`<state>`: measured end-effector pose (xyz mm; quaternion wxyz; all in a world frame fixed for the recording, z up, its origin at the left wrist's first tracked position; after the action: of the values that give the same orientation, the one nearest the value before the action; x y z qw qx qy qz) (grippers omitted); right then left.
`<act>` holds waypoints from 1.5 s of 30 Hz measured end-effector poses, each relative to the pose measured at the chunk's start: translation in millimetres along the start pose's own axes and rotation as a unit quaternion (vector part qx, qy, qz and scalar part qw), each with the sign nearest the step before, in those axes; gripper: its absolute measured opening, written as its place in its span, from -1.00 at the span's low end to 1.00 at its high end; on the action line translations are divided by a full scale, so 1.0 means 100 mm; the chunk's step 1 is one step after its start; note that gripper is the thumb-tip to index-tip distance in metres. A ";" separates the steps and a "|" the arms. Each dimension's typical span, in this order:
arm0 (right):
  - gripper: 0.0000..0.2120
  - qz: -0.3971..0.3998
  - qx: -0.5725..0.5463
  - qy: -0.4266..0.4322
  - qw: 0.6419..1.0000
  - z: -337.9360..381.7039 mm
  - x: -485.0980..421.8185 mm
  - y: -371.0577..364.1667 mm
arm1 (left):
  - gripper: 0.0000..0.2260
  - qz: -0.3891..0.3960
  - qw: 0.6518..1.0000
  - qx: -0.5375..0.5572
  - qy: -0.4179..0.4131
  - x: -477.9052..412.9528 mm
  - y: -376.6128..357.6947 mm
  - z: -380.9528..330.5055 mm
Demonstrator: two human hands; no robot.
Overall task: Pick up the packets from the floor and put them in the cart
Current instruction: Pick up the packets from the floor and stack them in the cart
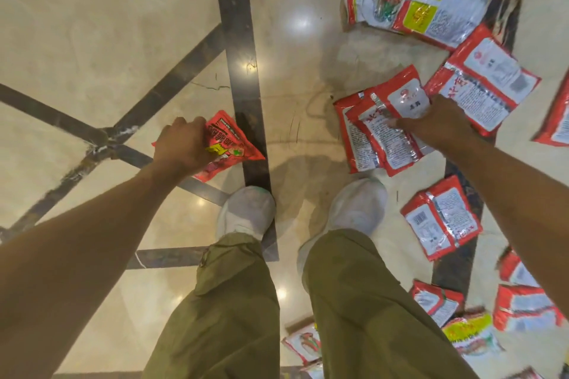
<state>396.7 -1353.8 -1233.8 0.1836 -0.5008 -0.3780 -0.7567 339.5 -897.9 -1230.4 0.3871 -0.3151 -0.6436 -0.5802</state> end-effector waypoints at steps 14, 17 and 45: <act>-0.52 -0.031 -0.409 0.020 0.912 0.54 2.67 0.63 | -0.57 0.102 0.826 0.545 -0.096 2.10 1.90 -0.81; -0.63 -0.068 -0.474 0.038 0.877 0.79 3.81 1.00 | -0.60 0.124 0.809 0.556 -0.147 2.98 2.60 -1.13; -0.66 -0.551 -0.741 -0.022 0.382 -1.59 12.12 -2.42 | -0.61 0.371 0.744 0.134 -0.539 10.35 0.93 -2.77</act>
<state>-382.5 -1195.3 -274.4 -0.7265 -0.1362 0.1364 -0.6596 -63.2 -1205.3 -282.4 0.1991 -0.7342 -0.6483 -0.0320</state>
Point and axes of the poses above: each hand's wrist, its own x-axis away from the middle knuckle, its own y-axis out of the back of the hand, z = x × y, the point moved 4 cm from there along -x, towards the middle knuckle, and after that the axes turned 11 degrees about z, right-handed, at the moved point
